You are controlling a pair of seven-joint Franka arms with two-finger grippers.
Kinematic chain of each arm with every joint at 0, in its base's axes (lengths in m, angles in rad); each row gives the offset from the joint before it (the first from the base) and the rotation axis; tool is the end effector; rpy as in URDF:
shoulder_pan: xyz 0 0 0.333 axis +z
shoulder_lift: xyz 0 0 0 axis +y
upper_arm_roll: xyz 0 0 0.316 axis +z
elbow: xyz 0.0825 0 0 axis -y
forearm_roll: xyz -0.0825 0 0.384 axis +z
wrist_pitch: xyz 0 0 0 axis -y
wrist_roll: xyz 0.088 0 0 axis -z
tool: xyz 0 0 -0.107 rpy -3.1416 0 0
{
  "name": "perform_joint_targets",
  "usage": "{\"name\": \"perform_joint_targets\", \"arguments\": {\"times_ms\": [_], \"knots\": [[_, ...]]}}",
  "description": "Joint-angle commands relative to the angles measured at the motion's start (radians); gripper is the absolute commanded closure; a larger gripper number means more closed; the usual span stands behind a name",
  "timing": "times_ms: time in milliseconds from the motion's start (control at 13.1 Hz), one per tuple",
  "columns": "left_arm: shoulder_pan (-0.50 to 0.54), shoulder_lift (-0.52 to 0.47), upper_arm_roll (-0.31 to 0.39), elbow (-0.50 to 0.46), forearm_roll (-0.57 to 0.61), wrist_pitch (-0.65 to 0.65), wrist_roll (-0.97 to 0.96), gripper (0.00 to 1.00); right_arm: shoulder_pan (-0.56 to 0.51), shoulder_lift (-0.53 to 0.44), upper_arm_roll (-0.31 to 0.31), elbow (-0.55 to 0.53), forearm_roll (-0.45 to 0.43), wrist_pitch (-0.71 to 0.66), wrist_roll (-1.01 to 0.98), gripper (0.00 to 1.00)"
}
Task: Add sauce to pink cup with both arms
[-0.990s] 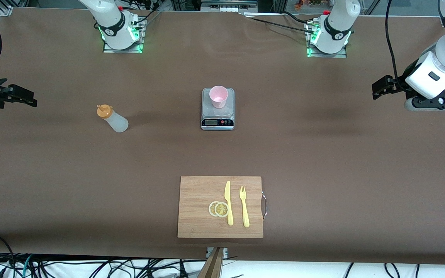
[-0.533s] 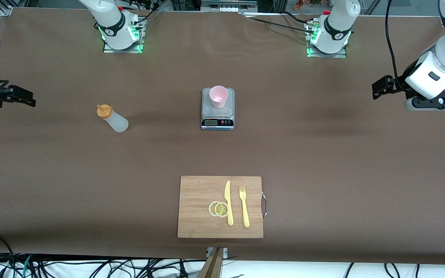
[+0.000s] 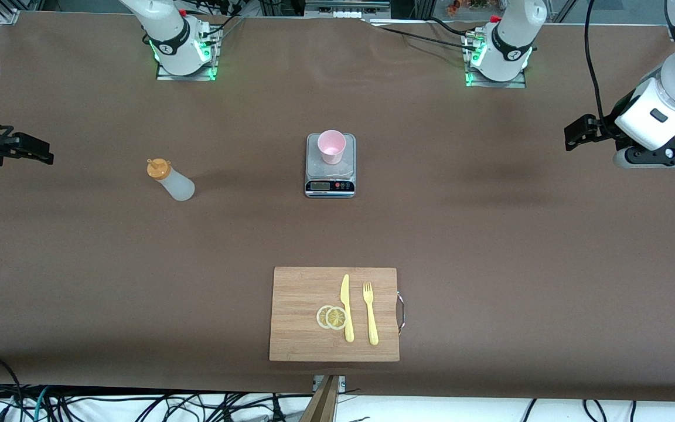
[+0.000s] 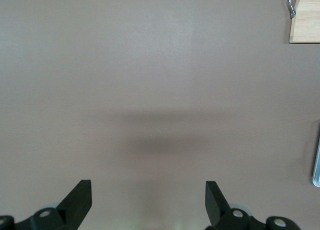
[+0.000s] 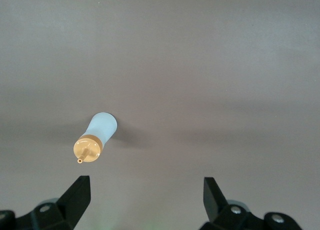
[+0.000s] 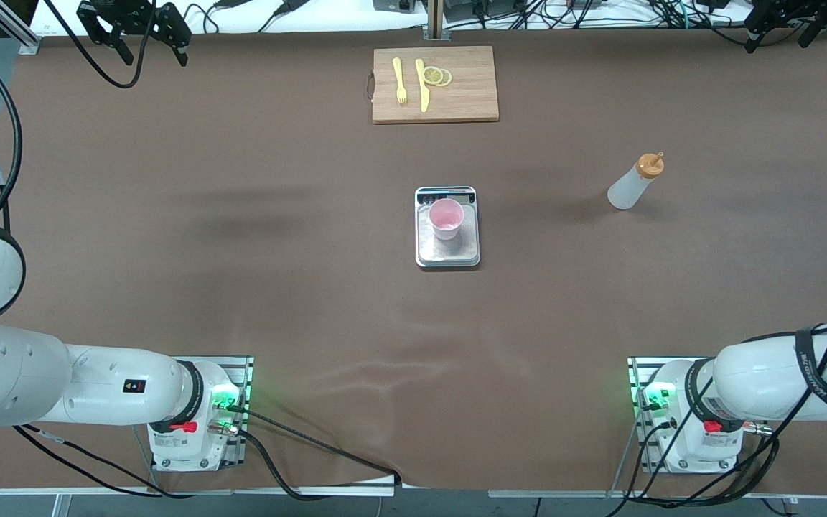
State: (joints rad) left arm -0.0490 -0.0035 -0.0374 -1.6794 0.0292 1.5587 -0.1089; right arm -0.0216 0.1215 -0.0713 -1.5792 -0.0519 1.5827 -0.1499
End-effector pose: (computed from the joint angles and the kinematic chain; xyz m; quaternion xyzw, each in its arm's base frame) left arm 0.5450 -0.0441 0.5745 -0.9981 -0.0106 0.0569 0.0203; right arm 0.5836 -0.0577 0.5525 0.9974 0.0303 -0.0620 0.0229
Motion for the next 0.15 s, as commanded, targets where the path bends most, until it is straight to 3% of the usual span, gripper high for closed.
{"name": "perform_joint_targets", "arguments": {"times_ms": [0, 76], "knots": [[0.006, 0.011, -0.001, 0.032, -0.023, -0.023, 0.025, 0.0, 0.0, 0.009, 0.001, 0.025, -0.01, -0.007, 0.01, 0.0], [0.006, 0.011, -0.001, 0.032, -0.023, -0.023, 0.025, 0.0, 0.003, 0.009, 0.001, 0.025, -0.011, -0.007, 0.012, 0.0]]}}
